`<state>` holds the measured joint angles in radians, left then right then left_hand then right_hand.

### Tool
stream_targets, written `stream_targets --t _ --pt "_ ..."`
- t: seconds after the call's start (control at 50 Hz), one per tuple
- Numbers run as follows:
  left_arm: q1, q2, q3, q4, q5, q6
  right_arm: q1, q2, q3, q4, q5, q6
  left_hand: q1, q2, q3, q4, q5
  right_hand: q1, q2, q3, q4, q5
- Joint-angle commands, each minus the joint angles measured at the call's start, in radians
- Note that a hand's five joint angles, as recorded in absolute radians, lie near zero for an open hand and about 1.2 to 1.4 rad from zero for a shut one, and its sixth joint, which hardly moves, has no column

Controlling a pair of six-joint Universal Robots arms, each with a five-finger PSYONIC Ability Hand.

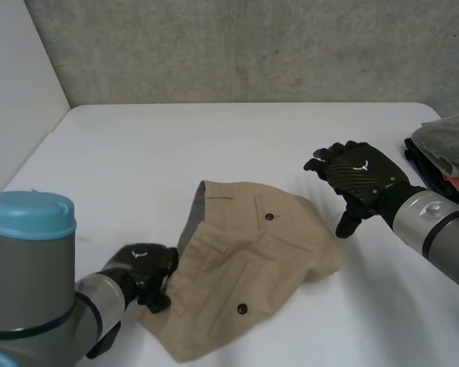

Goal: Fold the laundry.

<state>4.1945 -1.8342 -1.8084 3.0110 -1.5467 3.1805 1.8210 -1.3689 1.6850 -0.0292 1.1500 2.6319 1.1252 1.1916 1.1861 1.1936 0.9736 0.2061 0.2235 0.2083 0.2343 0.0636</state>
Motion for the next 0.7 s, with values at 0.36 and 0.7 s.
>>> stream_targets --t 0.36,0.7 --pt "0.072 0.023 0.719 0.316 -0.032 0.151 -0.009 -0.003 -0.061 -0.006 0.122 0.039 0.271 0.205 0.210 0.203 0.248 -0.032 -0.049 -0.034 -0.060 -0.064" --pt "-0.346 -0.238 0.615 0.338 -0.039 0.154 -0.080 -0.003 -0.131 -0.018 0.182 0.069 0.271 0.205 0.210 0.203 0.248 -0.032 -0.049 -0.034 -0.060 -0.064"
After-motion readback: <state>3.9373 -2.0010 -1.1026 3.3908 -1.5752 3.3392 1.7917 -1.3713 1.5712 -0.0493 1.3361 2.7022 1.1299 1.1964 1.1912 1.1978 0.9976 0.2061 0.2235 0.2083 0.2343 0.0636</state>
